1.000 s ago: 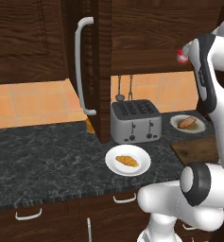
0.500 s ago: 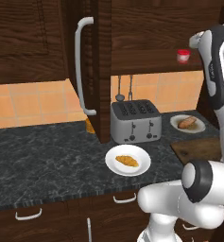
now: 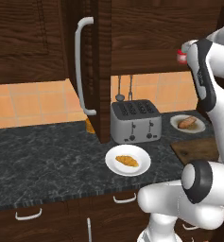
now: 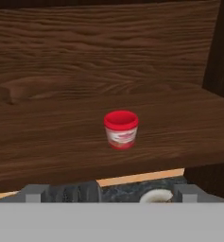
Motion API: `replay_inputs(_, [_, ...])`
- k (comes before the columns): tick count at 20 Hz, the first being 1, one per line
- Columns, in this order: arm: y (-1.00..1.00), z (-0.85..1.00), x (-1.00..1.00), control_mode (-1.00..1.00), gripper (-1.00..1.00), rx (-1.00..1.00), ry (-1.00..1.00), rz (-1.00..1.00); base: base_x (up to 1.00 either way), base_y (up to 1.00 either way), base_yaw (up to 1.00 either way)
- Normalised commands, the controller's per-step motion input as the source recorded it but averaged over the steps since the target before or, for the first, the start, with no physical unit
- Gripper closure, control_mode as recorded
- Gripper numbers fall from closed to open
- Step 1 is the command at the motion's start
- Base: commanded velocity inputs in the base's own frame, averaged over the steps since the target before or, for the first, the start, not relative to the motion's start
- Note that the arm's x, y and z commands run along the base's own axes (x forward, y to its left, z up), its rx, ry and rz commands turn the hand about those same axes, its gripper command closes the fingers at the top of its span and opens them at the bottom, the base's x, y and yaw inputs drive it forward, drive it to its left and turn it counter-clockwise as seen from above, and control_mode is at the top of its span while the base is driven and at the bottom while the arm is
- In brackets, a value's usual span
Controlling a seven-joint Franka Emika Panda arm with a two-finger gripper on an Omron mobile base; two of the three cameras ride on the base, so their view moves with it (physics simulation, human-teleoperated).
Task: From the different types of pastries on the counter, select a croissant and place it on the cutting board. Then retrieve a jar of jam from the cabinet and place it alongside the croissant on the cutting board.
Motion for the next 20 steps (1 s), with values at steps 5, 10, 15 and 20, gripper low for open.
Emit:
replay_inputs(5, [-0.07,-0.08,0.22,-1.00,-1.00,-0.01,0.00,0.00,0.00,0.00,0.00])
replay_inputs(10, [-0.21,-0.01,0.45,-1.00,-1.00,-0.01,0.00,0.00,0.00,0.00,0.00])
replay_inputs(15, [-0.12,0.00,0.52,-1.00,-1.00,-0.01,0.00,0.00,0.00,0.00,0.00])
replay_inputs(20, [-0.03,-0.16,0.16,-1.00,-1.00,0.00,0.05,0.00,0.00,0.00,0.00])
